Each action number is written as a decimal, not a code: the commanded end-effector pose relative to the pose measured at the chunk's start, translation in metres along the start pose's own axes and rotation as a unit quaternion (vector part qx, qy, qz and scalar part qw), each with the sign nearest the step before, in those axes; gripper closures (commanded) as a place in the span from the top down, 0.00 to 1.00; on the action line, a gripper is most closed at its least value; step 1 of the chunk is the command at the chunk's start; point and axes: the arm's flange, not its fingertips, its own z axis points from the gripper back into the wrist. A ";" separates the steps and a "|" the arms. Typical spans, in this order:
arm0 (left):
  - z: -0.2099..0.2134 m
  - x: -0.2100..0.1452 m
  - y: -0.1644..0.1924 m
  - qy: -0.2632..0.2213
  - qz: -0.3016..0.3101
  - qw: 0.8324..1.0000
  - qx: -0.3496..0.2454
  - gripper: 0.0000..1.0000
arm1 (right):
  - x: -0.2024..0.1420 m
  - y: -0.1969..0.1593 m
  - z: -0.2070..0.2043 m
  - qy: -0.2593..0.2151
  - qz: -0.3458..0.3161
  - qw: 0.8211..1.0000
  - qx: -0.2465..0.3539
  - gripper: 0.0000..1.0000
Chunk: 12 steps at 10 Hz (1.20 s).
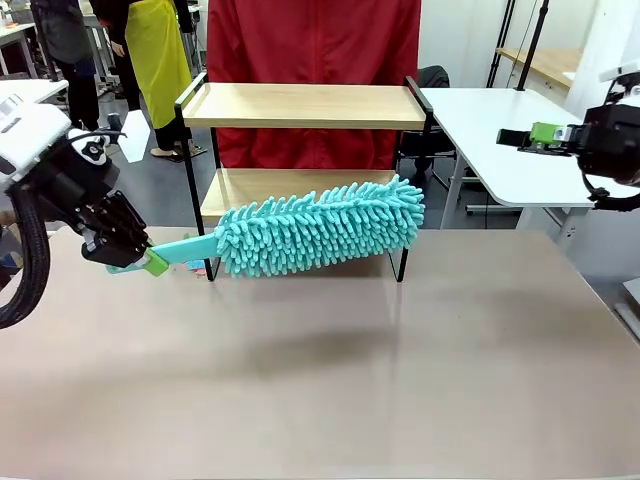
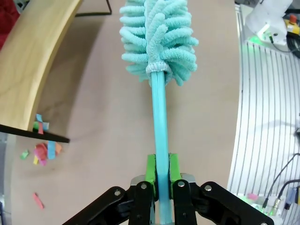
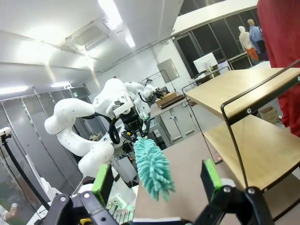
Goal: Clean the shelf.
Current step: Hand the Duster back to the human.
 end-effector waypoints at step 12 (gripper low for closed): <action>0.002 0.001 -0.001 -0.003 0.012 1.000 0.001 0.13 | -0.021 0.024 -0.135 0.034 0.197 0.978 -0.049 1.00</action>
